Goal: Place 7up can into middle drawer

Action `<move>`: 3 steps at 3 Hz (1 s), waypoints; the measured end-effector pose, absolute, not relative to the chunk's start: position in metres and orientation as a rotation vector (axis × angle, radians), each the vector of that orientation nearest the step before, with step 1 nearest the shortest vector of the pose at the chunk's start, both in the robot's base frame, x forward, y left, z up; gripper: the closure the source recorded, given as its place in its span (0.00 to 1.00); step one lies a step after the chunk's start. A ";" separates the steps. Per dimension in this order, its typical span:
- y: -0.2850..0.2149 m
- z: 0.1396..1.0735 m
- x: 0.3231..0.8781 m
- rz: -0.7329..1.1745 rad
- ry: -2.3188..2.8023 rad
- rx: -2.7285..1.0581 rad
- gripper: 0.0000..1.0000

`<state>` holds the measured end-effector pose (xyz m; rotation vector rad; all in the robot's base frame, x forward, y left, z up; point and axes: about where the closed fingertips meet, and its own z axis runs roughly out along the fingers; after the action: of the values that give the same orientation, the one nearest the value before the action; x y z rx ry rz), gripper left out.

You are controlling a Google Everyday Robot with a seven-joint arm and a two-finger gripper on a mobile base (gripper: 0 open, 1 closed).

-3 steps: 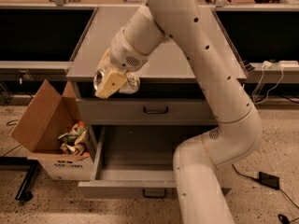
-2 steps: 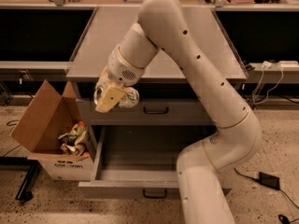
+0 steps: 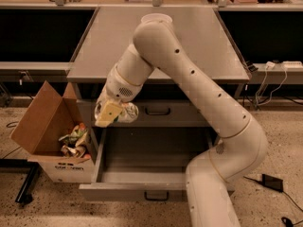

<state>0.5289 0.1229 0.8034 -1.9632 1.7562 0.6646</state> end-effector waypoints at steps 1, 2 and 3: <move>0.146 0.766 0.517 0.699 1.789 -2.024 1.00; 0.159 0.719 0.501 0.730 1.855 -2.071 1.00; 0.171 0.672 0.489 0.759 1.938 -2.091 1.00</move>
Offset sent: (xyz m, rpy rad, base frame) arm -0.0533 0.0389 -0.1462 -0.2152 0.2019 0.0641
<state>0.4894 0.1711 0.6722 -2.0914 1.9382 0.7594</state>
